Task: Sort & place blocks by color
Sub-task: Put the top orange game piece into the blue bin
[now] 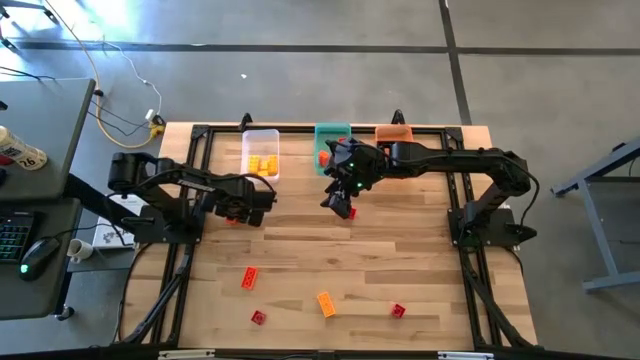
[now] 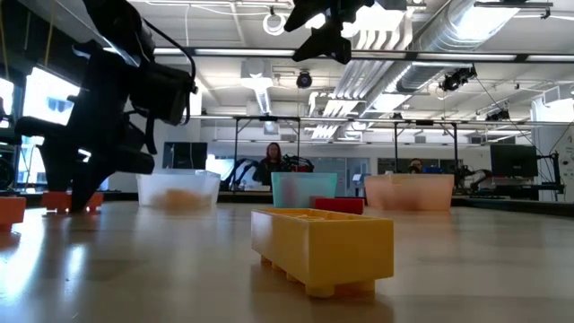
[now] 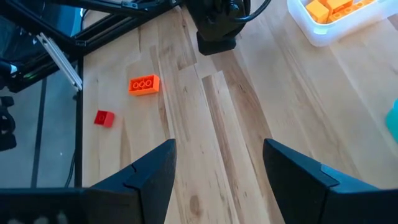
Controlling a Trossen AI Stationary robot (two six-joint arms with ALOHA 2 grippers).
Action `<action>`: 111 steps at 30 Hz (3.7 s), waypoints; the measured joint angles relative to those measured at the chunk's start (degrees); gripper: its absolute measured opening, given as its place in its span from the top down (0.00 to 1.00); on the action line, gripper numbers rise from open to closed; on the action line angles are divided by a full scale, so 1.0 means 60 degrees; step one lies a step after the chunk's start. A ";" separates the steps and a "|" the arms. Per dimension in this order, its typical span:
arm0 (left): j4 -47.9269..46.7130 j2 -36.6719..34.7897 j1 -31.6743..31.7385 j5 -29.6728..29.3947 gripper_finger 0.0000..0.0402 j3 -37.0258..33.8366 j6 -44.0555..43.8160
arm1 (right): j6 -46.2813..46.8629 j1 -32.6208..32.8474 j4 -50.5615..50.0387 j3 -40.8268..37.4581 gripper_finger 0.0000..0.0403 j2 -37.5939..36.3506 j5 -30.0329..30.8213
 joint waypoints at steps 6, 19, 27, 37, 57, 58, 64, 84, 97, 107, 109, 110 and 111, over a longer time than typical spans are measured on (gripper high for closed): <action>0.0038 -0.0115 0.0013 0.0173 0.73 -0.0019 0.1162 | 0.0143 0.0000 0.0004 0.0000 0.44 0.0000 0.0004; 0.1789 -0.1418 -0.0124 0.1374 0.73 0.0168 0.3141 | 0.0130 0.0060 0.0060 0.0000 0.44 0.0000 -0.0021; 0.4131 -0.2276 -0.0182 0.2961 0.73 0.0171 0.4260 | -0.0801 0.0436 0.0619 -0.0004 0.44 0.0000 -0.0040; 0.7204 -0.2546 -0.0178 0.5506 0.73 0.0178 0.5041 | -0.0699 0.0832 0.1982 -0.0004 0.44 0.0000 0.0033; 1.3192 -0.2546 -0.0175 0.9778 0.72 0.0182 0.2840 | -0.2383 0.1233 0.3843 -0.0004 0.44 0.0000 -0.1257; 1.3529 -0.2546 -0.0175 0.9778 0.72 0.0182 0.2479 | -0.2380 0.1231 0.3956 -0.0004 0.44 0.0000 -0.1254; 1.5540 -0.2546 -0.0134 0.9854 0.72 0.0182 0.1241 | -0.2363 0.1231 0.4513 -0.0004 0.44 0.0000 -0.1295; 1.5778 -0.2546 0.0095 0.9474 0.72 0.0993 0.0598 | -0.2432 0.1224 0.5086 -0.0004 0.44 0.0004 -0.1921; 1.5743 -0.2179 0.0127 0.9428 0.72 0.1107 0.0609 | -0.2461 0.1224 0.5284 -0.0007 0.67 0.0004 -0.2226; 1.5645 -0.2014 0.0160 0.9428 0.65 0.1100 0.1049 | -0.2581 0.1222 0.4596 0.0007 0.81 -0.0011 -0.2492; 1.5628 -0.2014 0.0160 0.9373 0.62 0.1096 0.1085 | -0.2496 0.1220 0.4537 0.0007 0.82 -0.0011 -0.2490; 1.5624 -0.2014 0.0160 0.9338 0.61 0.1096 0.1109 | -0.2438 0.1220 0.4517 0.0007 0.82 -0.0011 -0.2469; 1.5610 -0.2014 0.0160 0.9298 0.60 0.1096 0.1116 | -0.2403 0.1219 0.4491 0.0007 0.82 -0.0011 -0.2447</action>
